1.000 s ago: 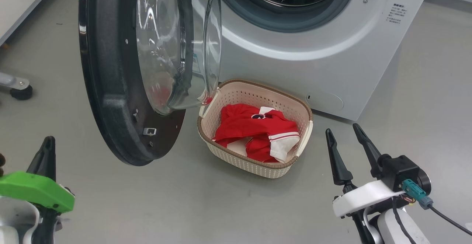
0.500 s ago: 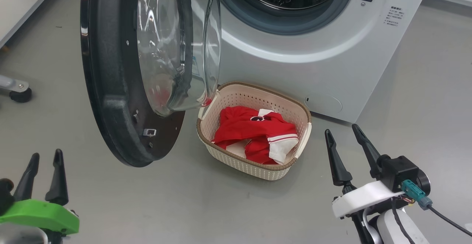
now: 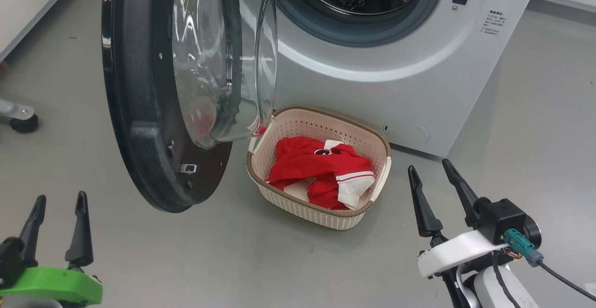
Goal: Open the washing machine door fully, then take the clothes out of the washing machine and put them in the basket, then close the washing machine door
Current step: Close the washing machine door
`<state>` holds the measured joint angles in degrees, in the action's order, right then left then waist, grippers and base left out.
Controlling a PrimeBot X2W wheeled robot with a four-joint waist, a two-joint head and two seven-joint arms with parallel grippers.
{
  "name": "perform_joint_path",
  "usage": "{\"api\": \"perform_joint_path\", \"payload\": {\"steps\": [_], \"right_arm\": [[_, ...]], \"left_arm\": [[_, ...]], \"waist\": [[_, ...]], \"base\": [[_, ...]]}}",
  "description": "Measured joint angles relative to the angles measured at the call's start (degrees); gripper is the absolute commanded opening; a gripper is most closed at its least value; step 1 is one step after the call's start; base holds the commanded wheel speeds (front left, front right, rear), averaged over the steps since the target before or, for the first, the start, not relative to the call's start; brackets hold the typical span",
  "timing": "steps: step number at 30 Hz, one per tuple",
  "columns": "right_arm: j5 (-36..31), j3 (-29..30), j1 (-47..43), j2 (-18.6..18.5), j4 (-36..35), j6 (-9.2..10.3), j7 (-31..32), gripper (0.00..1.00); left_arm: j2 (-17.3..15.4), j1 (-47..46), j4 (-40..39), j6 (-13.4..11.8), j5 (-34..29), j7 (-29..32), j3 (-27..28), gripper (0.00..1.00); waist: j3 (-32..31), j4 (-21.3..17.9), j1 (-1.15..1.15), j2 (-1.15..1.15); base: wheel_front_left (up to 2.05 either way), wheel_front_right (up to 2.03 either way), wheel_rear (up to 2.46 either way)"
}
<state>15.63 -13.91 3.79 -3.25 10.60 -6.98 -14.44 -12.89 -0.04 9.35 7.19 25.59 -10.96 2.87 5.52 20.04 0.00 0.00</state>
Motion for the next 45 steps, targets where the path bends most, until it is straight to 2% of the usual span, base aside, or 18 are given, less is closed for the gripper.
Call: {"api": "perform_joint_path", "payload": {"steps": [16,45], "right_arm": [[0.0,-0.26,-0.71,0.05,0.15,0.0,0.0,1.0],[0.0,0.03,-0.71,0.15,0.05,0.0,0.0,1.0]], "left_arm": [[-0.27,-0.01,3.09,0.0,-0.41,-2.05,-1.82,1.0],[-0.69,-1.09,3.42,0.0,-0.93,-3.3,-1.38,1.0]], "waist": [[-0.44,-0.03,0.0,0.0],[0.08,0.1,0.0,0.0]], "base": [[0.0,0.0,0.0],[0.0,0.0,0.0]]}}
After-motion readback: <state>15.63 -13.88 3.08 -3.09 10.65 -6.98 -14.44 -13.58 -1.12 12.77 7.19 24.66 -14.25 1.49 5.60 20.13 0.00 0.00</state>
